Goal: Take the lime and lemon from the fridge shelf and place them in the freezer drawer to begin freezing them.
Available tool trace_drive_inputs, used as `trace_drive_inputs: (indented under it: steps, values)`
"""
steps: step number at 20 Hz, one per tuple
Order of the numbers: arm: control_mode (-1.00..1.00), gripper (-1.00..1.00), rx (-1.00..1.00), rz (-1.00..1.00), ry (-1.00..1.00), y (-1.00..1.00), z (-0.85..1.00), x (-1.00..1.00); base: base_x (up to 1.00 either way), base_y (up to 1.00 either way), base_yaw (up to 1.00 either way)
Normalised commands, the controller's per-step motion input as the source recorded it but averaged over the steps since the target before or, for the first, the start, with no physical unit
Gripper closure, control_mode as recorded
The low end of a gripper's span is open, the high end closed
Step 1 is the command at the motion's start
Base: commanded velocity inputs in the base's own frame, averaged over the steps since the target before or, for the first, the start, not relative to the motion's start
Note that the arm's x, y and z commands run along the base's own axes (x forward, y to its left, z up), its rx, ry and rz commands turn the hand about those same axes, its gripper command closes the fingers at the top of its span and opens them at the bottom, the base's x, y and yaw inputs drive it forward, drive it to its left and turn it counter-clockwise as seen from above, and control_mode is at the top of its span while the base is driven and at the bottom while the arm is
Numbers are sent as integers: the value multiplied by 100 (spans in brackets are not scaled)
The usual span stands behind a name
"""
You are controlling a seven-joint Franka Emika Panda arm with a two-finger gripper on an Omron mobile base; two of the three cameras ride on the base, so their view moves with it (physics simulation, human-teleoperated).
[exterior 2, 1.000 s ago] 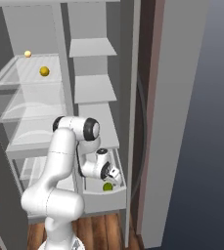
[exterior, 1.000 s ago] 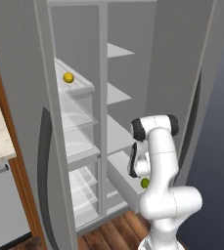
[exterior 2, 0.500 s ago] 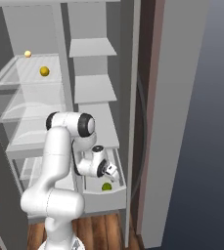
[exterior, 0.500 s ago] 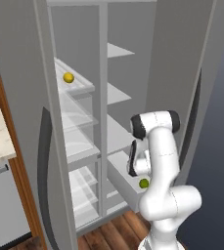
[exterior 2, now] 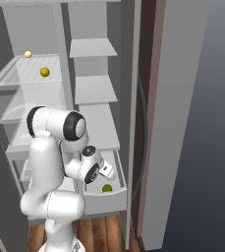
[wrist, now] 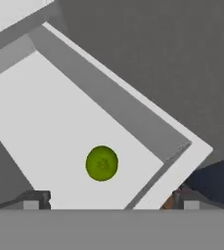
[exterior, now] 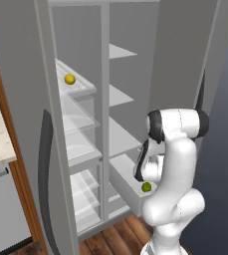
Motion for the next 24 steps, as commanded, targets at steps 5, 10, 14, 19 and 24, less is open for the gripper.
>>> trace_drive_inputs:
  steps: [5, 10, 14, 19, 24]
  values:
    - [-100, -100, 0, 8, -31, 4, 100, -100, 0, 0, 0]
    - [-100, -100, 0, 8, -29, 27, 100, -88, 0, 0, 0]
    - [-100, -100, 0, 0, -15, 43, 100, -75, 0, 0, 0]
    - [-100, -100, -2, 3, -2, 54, 100, -67, 0, 0, 0]
    - [-100, -100, -5, 17, 13, 67, 100, -52, 0, 0, 0]
